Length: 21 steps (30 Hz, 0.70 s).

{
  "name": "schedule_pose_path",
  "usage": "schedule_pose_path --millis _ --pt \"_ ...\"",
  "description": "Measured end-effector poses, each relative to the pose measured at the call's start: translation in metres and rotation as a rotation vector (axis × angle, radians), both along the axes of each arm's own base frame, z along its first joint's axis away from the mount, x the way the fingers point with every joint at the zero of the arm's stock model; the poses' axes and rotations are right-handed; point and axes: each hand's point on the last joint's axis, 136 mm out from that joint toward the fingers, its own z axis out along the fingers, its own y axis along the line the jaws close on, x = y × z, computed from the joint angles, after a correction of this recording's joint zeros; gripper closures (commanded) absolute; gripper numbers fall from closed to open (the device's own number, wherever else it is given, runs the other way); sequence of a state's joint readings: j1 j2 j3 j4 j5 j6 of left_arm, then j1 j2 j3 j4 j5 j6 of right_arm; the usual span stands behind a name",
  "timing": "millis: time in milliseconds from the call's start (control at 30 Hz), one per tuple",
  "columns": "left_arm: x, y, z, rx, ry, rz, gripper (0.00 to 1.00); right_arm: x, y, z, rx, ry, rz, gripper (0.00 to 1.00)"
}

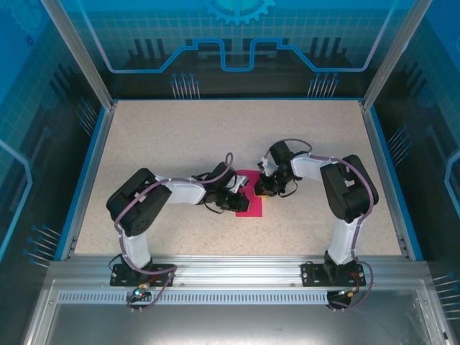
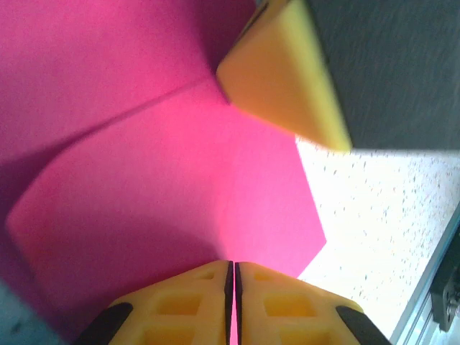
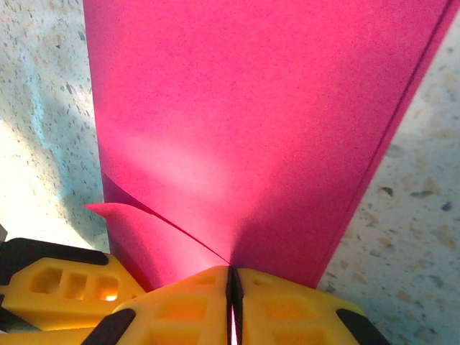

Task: Fold a paper plane with a square sheet of paper (fold left side to right side)
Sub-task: Fold the triangle a second time at the center of the table.

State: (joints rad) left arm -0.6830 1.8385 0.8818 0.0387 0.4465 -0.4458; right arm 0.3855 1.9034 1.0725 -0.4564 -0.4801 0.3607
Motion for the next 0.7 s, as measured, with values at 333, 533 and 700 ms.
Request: schedule_pose_path --millis 333,533,700 --pt "-0.028 0.025 -0.001 -0.029 -0.002 0.036 0.87 0.000 0.000 0.000 0.000 0.000 0.003 0.88" --pt "-0.038 0.036 0.001 -0.013 0.026 0.052 0.85 0.000 0.000 0.000 0.000 0.001 0.003 0.88" --pt "-0.030 0.048 0.026 -0.037 0.007 0.094 0.84 0.000 0.000 0.000 0.000 0.001 0.003 0.88"
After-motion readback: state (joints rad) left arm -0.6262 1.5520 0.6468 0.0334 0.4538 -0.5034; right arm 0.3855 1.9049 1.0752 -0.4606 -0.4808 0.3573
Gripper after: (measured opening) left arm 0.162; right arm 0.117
